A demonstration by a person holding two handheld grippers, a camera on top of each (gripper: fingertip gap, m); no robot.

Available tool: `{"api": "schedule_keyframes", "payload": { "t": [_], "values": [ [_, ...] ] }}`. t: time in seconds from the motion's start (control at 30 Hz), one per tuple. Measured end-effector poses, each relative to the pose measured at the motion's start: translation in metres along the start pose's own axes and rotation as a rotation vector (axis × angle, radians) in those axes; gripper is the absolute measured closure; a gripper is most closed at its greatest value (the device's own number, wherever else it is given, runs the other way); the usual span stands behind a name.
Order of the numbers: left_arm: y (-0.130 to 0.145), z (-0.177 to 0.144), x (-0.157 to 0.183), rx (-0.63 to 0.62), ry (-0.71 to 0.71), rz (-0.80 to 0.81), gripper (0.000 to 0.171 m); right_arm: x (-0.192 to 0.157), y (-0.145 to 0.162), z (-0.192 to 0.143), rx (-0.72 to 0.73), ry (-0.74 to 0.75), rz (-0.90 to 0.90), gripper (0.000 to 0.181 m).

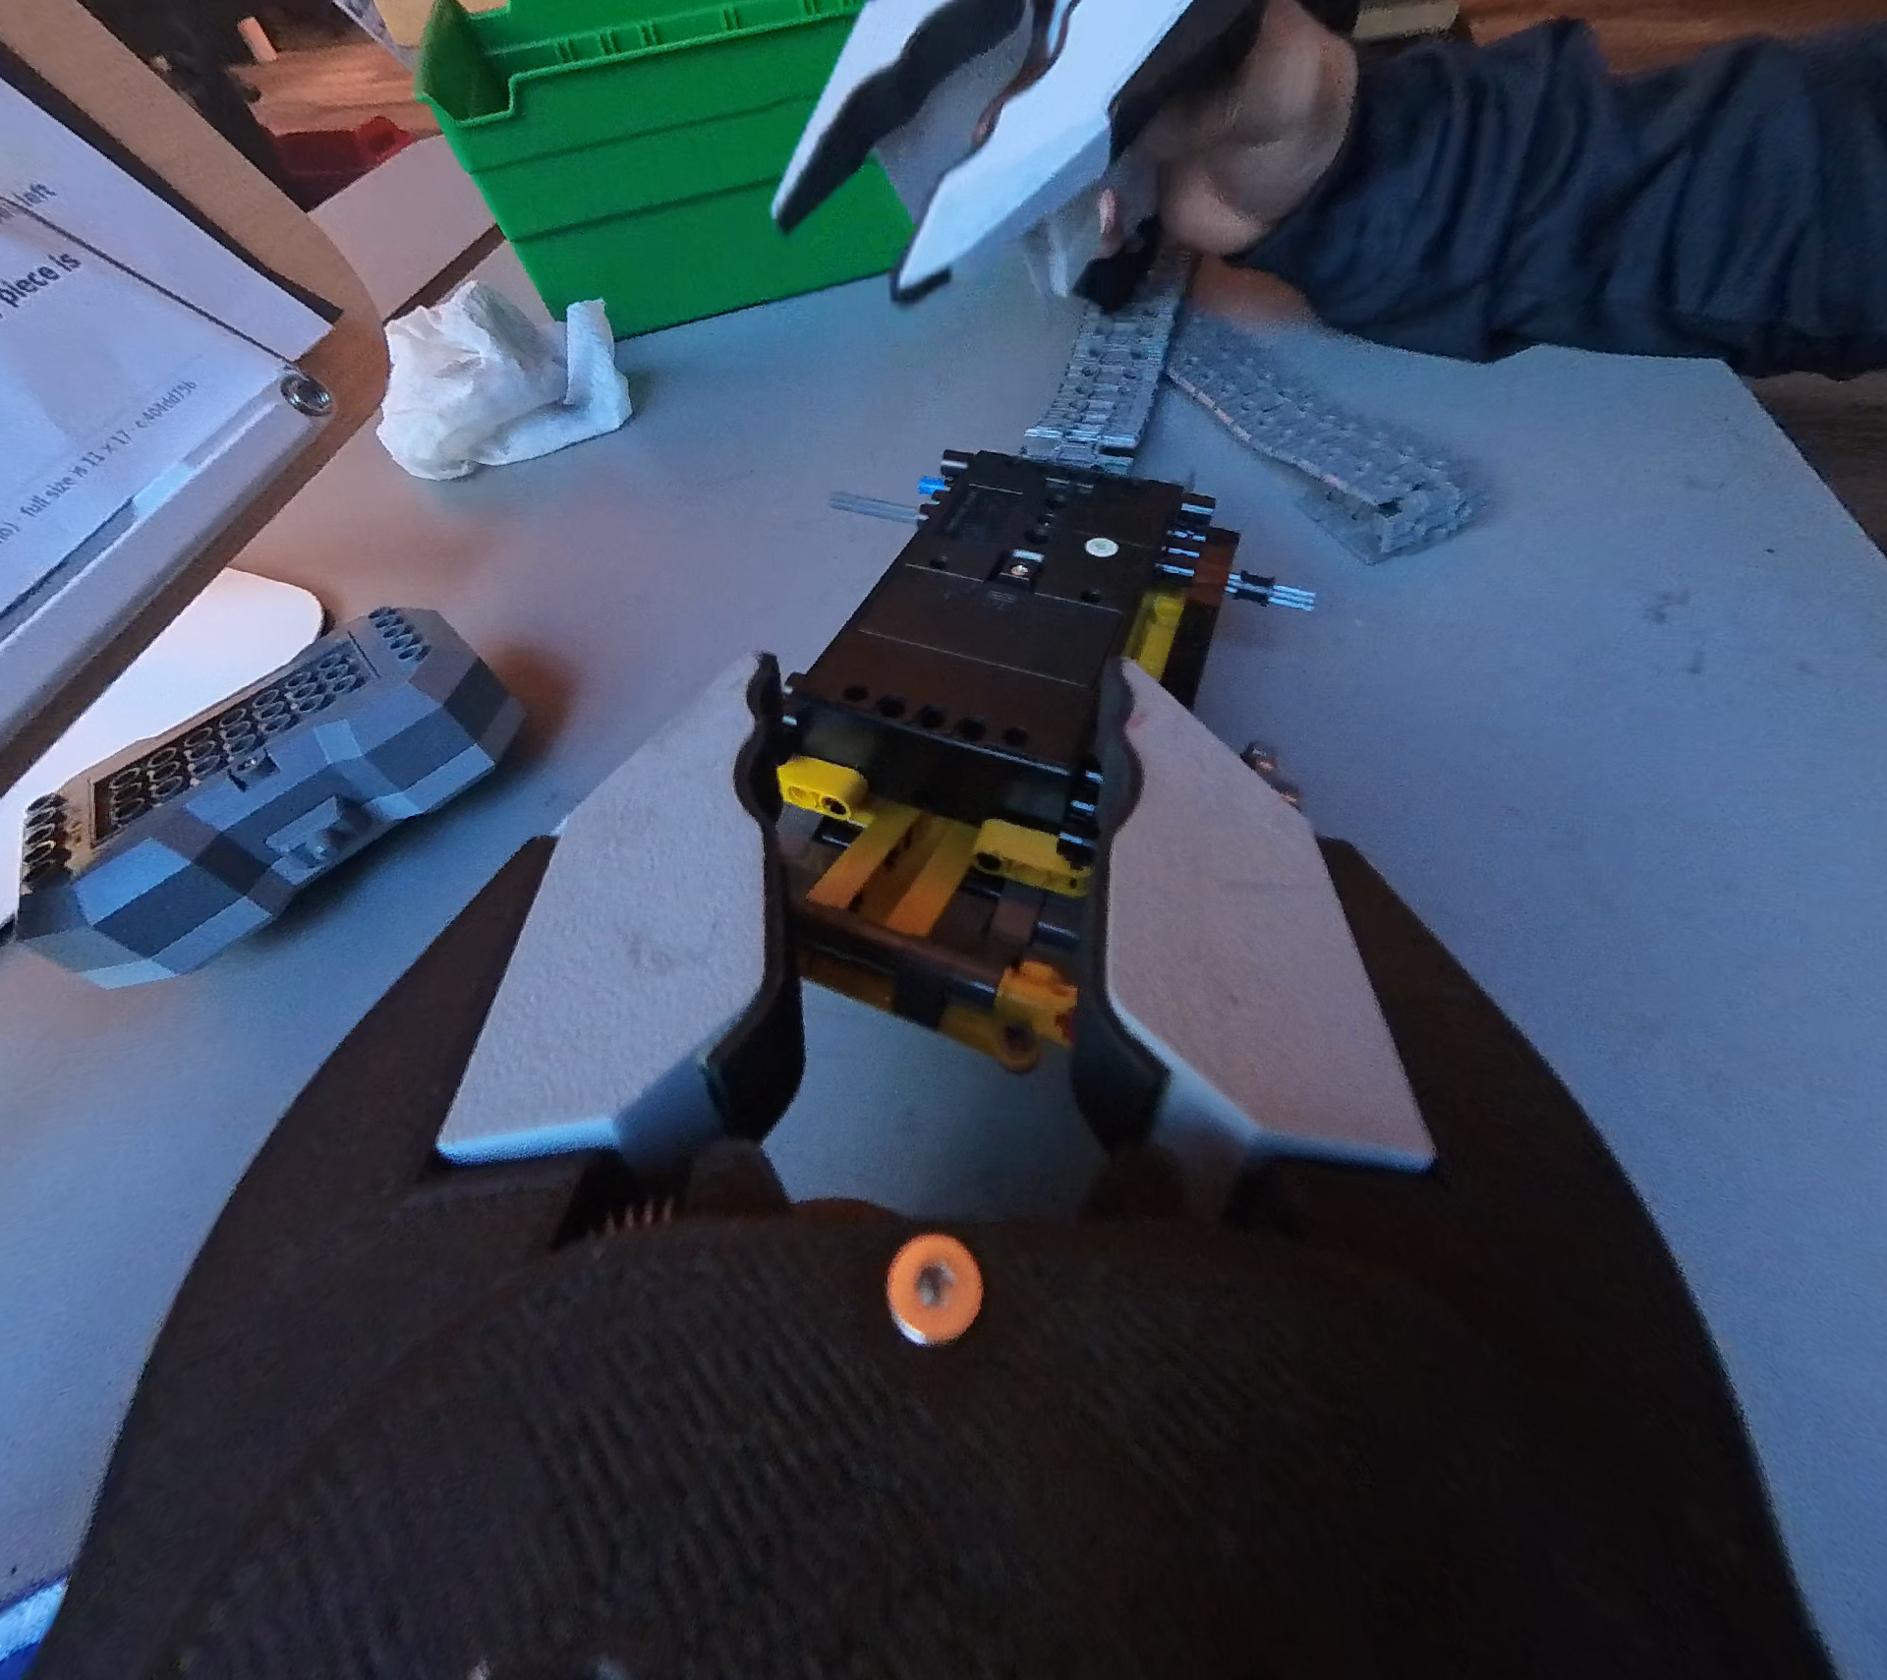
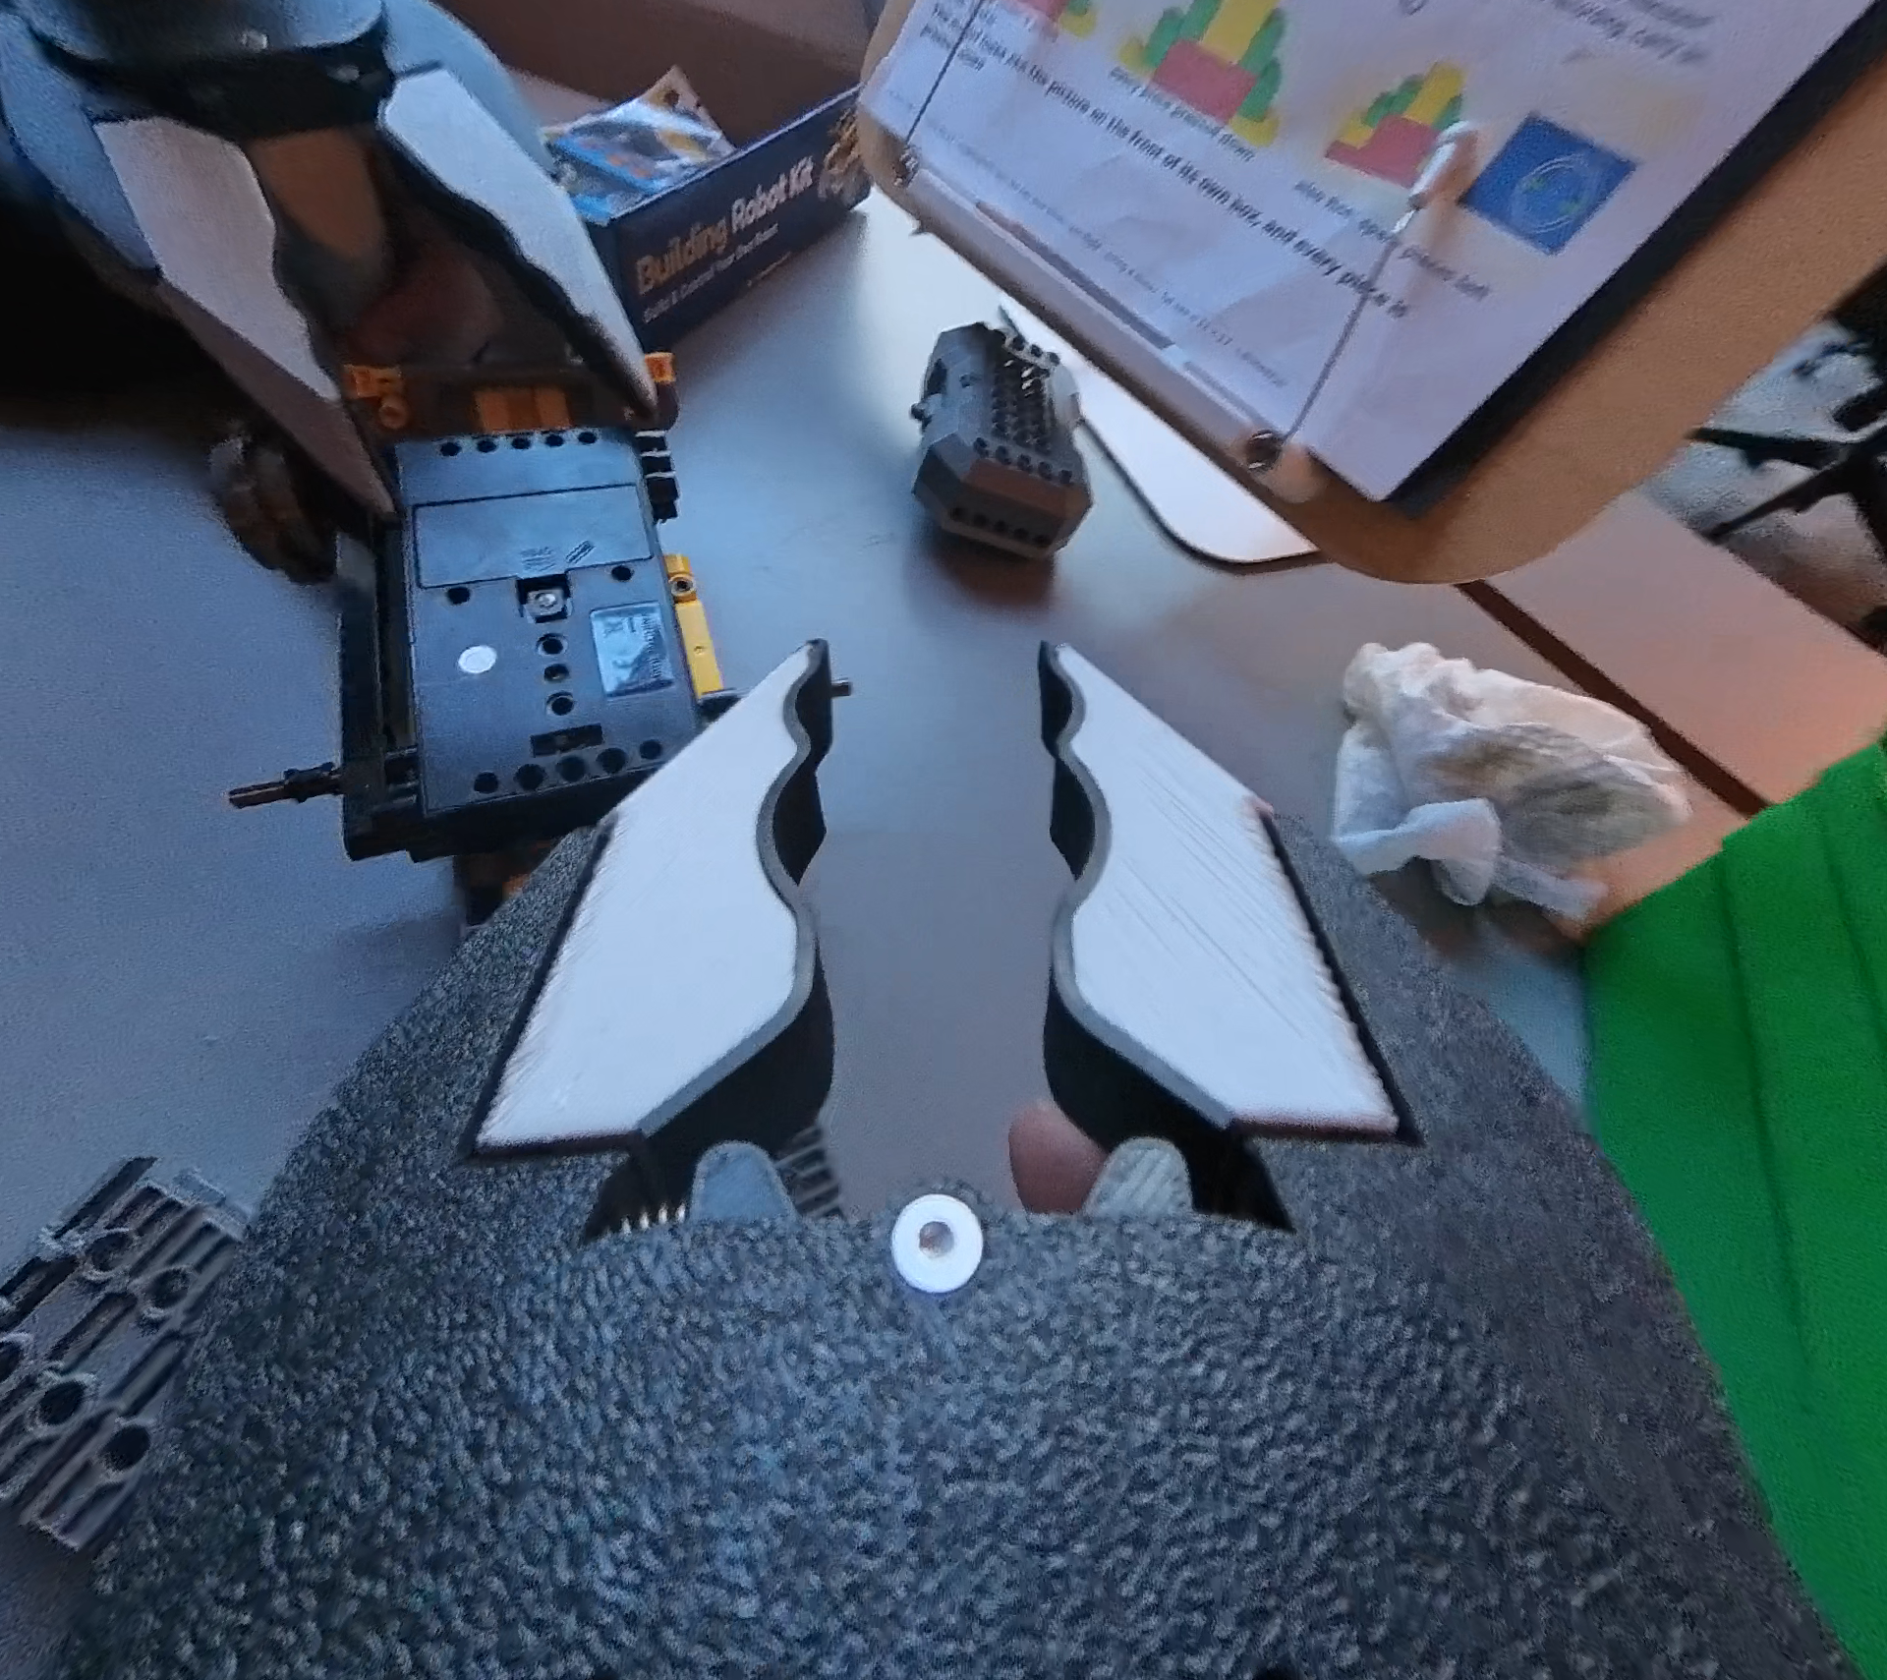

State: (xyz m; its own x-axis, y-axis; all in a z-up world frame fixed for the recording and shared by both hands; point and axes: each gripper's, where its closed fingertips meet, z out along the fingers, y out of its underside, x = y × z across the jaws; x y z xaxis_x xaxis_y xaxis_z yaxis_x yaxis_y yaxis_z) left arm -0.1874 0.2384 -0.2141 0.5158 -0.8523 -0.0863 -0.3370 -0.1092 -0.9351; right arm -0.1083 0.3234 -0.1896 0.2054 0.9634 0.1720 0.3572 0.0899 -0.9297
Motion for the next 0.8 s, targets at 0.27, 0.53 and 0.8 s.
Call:
{"api": "schedule_keyframes", "payload": {
  "t": [0.27,0.53,0.8],
  "values": [
    [-0.009,-0.013,-0.009,0.017,-0.099,0.000,0.138,-0.012,0.002,-0.074,-0.021,0.082,0.011,0.148],
    [-0.055,-0.018,0.048,0.069,0.015,0.018,0.140,-0.029,0.098,-0.149,-0.321,0.138,0.149,0.156],
    [-0.009,0.037,0.120,-0.295,0.068,0.048,0.144,-0.106,0.083,-0.089,-0.297,-0.075,0.029,0.125]
  ]
}}
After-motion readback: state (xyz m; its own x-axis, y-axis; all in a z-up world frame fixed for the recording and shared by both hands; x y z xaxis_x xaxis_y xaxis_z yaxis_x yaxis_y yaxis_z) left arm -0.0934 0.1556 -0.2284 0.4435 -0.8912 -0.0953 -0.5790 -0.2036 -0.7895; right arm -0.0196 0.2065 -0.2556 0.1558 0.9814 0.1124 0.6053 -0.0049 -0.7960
